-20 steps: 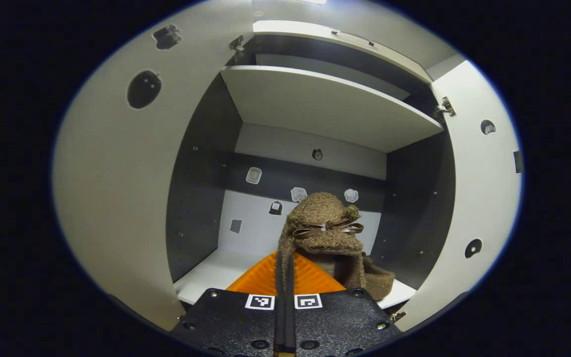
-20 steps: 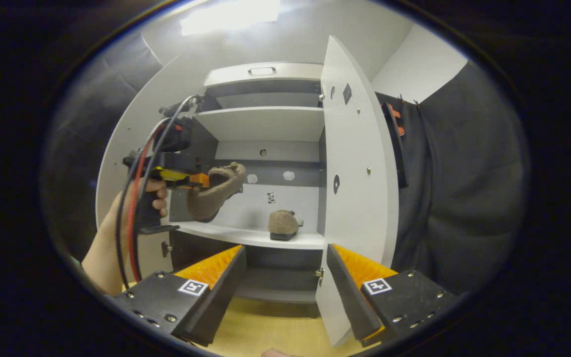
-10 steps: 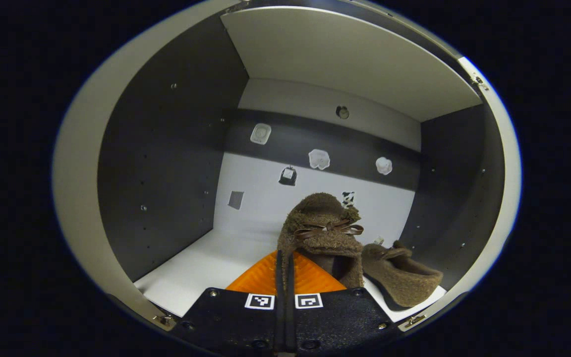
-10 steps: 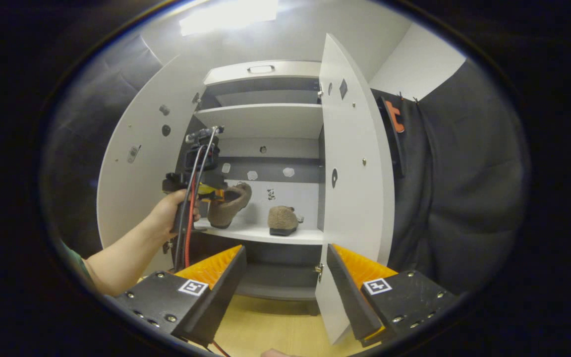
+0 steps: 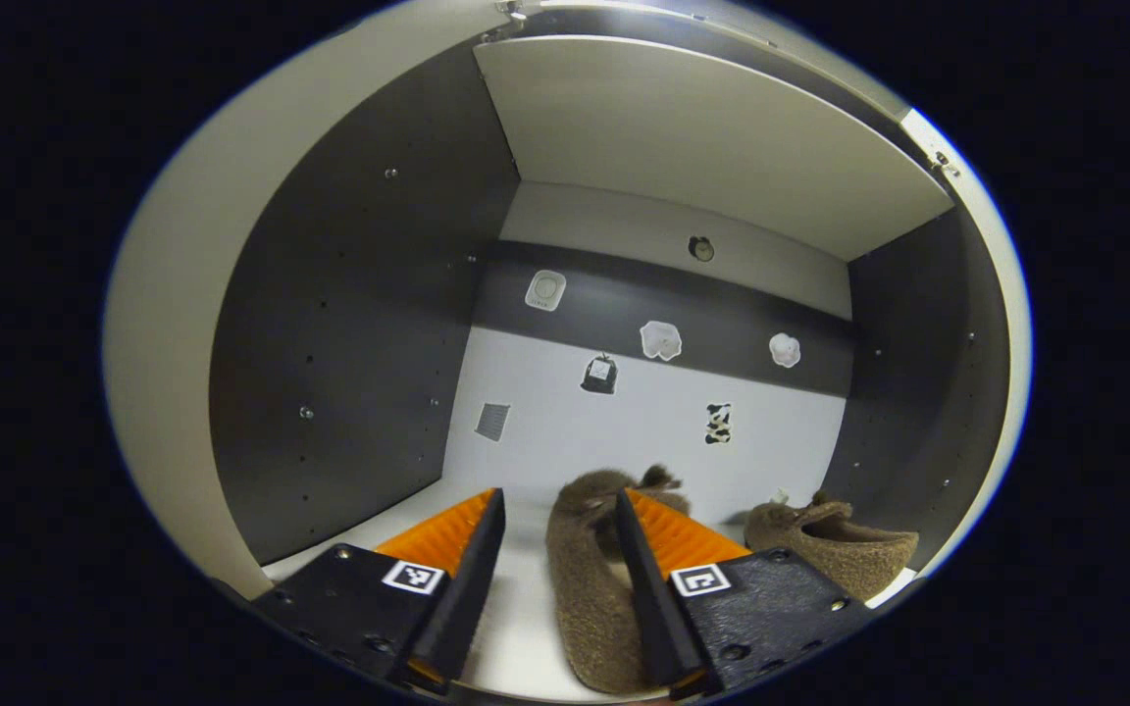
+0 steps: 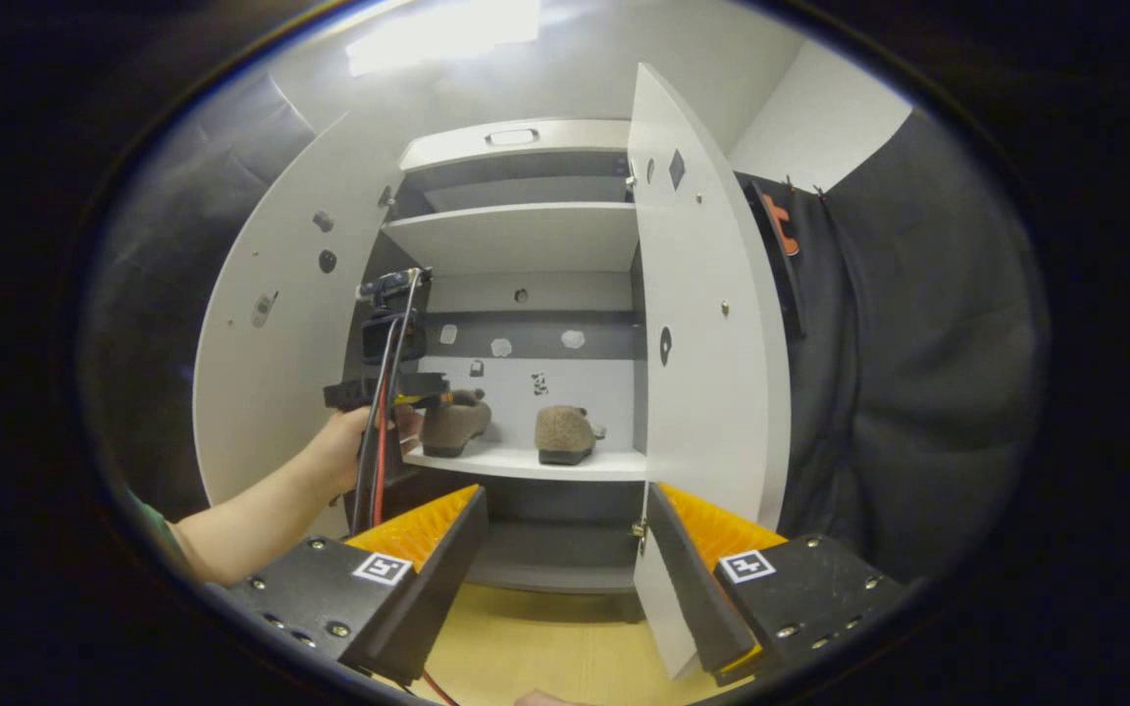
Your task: Grab one shoe with the right hand and put it into the shoe cabinet, grab the other shoe with the left hand and put it into the shoe cabinet; then close the right door with the right hand and the left door with the left hand.
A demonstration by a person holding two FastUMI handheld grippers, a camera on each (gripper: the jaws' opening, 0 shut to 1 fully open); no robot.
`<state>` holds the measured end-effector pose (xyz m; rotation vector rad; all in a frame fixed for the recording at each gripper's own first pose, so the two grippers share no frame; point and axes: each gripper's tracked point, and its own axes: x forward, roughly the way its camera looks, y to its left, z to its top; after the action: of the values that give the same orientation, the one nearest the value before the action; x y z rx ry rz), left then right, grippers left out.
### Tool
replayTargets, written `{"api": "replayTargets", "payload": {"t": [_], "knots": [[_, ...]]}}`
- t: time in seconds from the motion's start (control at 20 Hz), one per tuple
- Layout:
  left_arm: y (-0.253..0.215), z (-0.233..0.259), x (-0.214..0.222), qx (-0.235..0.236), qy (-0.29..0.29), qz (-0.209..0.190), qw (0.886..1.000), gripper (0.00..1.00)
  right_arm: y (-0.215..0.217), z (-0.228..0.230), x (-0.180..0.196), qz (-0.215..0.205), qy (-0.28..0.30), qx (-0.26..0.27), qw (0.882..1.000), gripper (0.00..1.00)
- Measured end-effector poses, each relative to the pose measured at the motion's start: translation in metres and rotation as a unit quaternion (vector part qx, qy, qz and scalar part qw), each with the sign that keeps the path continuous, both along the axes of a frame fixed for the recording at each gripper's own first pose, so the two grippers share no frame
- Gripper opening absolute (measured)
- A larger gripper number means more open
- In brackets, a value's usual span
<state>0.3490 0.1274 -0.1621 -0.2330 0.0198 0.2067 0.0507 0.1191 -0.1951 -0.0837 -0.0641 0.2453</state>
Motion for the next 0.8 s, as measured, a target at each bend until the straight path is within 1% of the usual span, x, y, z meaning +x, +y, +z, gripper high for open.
{"api": "replayTargets", "payload": {"t": [0.05,0.1,0.15,0.25,0.3,0.35,0.4,0.45,0.5,0.65,0.8], "knots": [[-0.005,0.005,-0.005,0.000,-0.009,-0.011,1.000,0.70,0.000,-0.001,-0.001,0.001,-0.001,0.002,1.000,0.98],[-0.010,0.009,-0.012,0.008,-0.018,-0.020,1.000,0.82,0.002,-0.001,-0.001,0.003,-0.002,0.004,1.000,0.98],[-0.012,0.014,-0.021,0.020,-0.025,-0.021,0.999,0.84,0.003,0.000,-0.002,0.004,-0.005,0.005,1.000,0.98],[-0.015,0.026,-0.044,0.039,-0.038,-0.013,0.998,0.97,0.003,0.000,-0.004,0.003,-0.013,0.007,1.000,0.98],[-0.020,0.029,-0.057,0.047,-0.039,-0.015,0.998,0.93,0.003,0.001,-0.005,0.002,-0.016,0.007,1.000,0.98],[-0.027,0.032,-0.072,0.055,-0.039,-0.022,0.997,0.96,0.002,0.001,-0.005,-0.001,-0.019,0.009,1.000,0.98],[-0.033,0.033,-0.088,0.060,-0.038,-0.031,0.997,0.96,0.001,0.003,-0.006,-0.001,-0.023,0.013,1.000,0.98],[-0.040,0.034,-0.104,0.063,-0.039,-0.039,0.996,1.00,0.002,0.006,-0.007,0.001,-0.026,0.021,0.999,0.98],[-0.048,0.038,-0.117,0.068,-0.050,-0.052,0.995,0.96,0.001,0.008,-0.009,0.004,-0.028,0.032,0.999,0.98],[-0.059,0.036,-0.157,0.086,-0.052,-0.066,0.993,0.96,-0.007,0.019,-0.011,0.004,-0.034,0.062,0.997,0.99],[-0.073,0.030,-0.185,0.085,-0.034,-0.092,0.991,0.96,-0.020,0.029,-0.015,0.005,-0.035,0.054,0.998,0.98]]}}
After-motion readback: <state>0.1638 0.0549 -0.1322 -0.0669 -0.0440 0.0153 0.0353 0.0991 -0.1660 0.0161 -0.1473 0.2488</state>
